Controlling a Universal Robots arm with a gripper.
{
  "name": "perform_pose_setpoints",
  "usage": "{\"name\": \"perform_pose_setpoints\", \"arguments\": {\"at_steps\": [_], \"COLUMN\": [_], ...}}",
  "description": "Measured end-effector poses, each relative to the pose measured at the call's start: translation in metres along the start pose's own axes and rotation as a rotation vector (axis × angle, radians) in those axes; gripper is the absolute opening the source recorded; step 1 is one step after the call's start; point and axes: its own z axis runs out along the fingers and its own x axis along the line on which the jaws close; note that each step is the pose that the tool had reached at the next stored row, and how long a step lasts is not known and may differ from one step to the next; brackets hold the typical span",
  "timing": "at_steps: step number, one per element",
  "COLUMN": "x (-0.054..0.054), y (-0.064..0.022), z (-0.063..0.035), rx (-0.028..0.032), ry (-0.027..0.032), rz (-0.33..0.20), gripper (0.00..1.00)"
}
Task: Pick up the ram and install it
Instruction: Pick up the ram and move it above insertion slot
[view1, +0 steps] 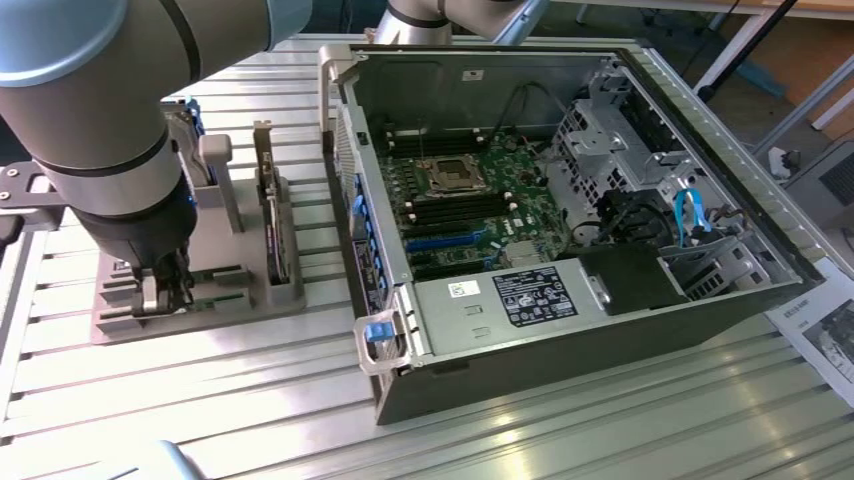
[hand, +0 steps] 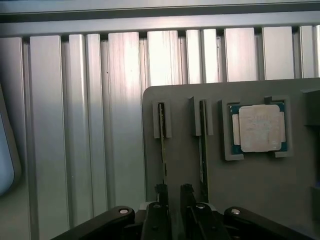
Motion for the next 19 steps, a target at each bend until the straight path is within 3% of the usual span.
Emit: {"name": "perform_pose_setpoints", "arguments": {"at_steps": [9, 19], "x": [0.0001, 0.0005], "y": [0.0, -0.0075], "z": [-0.0002, -0.0004], "rx": [-0.0053, -0.0059], "ry": [0.0072, 0.0074], "rz": [-0.083, -0.083], "gripper": [0.25, 0.25]}}
